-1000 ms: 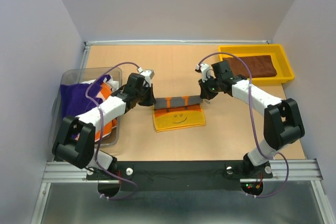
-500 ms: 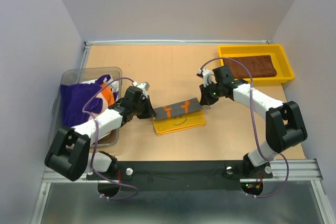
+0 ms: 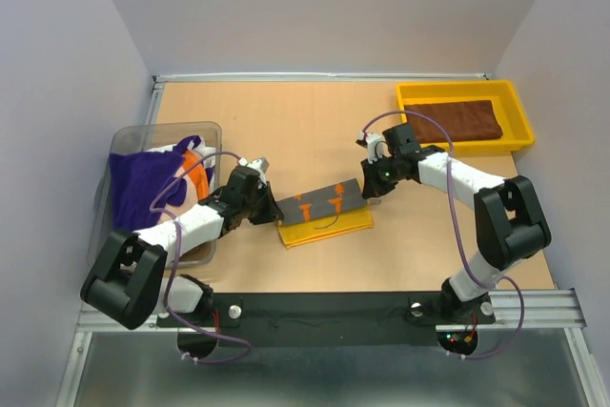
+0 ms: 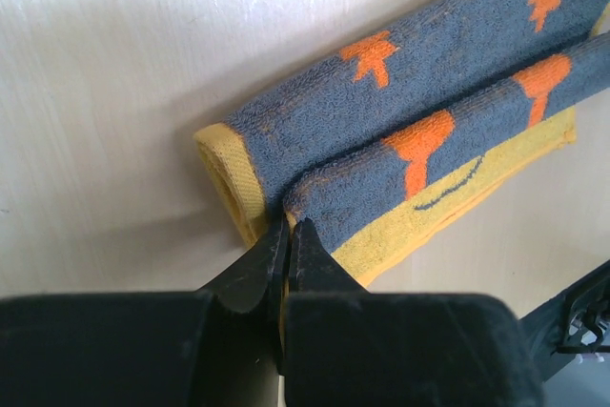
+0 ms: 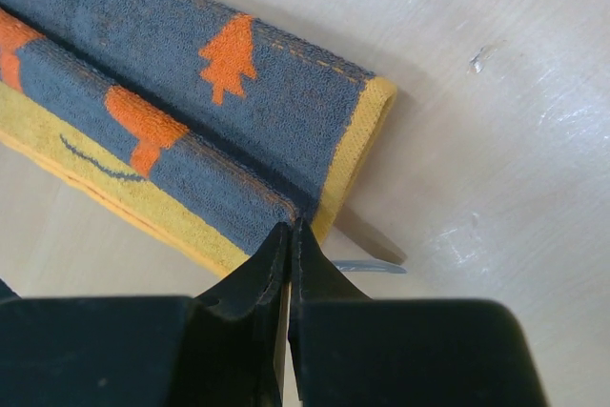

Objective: Fold and stack the towels
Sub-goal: Fold the towel

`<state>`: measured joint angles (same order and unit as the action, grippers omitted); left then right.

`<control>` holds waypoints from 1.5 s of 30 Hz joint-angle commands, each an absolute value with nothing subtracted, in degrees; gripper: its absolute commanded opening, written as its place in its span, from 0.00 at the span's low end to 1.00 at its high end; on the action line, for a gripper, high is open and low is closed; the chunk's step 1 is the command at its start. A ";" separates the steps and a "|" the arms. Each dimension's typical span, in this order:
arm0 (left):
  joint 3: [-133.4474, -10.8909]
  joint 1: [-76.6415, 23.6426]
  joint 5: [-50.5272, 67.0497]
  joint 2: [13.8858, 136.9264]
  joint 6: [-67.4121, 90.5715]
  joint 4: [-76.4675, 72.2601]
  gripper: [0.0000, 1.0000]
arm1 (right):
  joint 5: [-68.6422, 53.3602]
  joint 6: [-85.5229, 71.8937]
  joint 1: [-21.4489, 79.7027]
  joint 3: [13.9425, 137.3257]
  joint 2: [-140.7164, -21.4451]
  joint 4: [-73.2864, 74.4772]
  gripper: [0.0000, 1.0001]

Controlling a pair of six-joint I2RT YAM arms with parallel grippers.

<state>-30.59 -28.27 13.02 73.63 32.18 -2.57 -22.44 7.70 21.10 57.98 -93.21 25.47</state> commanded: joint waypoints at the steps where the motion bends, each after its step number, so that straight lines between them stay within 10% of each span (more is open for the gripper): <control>1: -29.53 -28.48 10.72 71.80 33.31 -2.81 0.00 | -20.65 7.30 21.01 57.83 -93.43 25.40 0.01; 34: -22.86 -34.80 8.35 64.61 38.67 0.35 0.00 | -20.21 4.22 22.41 57.22 -92.64 25.31 0.04; 39: -20.49 -36.56 9.23 59.52 41.13 0.35 0.31 | -20.48 0.54 22.59 55.20 -89.93 25.31 0.28; 42: -19.25 -37.70 10.63 53.46 43.15 0.70 0.69 | -21.53 -2.10 23.37 53.35 -85.44 25.40 0.45; 45: -19.68 -38.49 11.16 45.37 43.51 2.98 0.77 | -21.36 -3.77 26.01 53.17 -81.23 25.58 0.54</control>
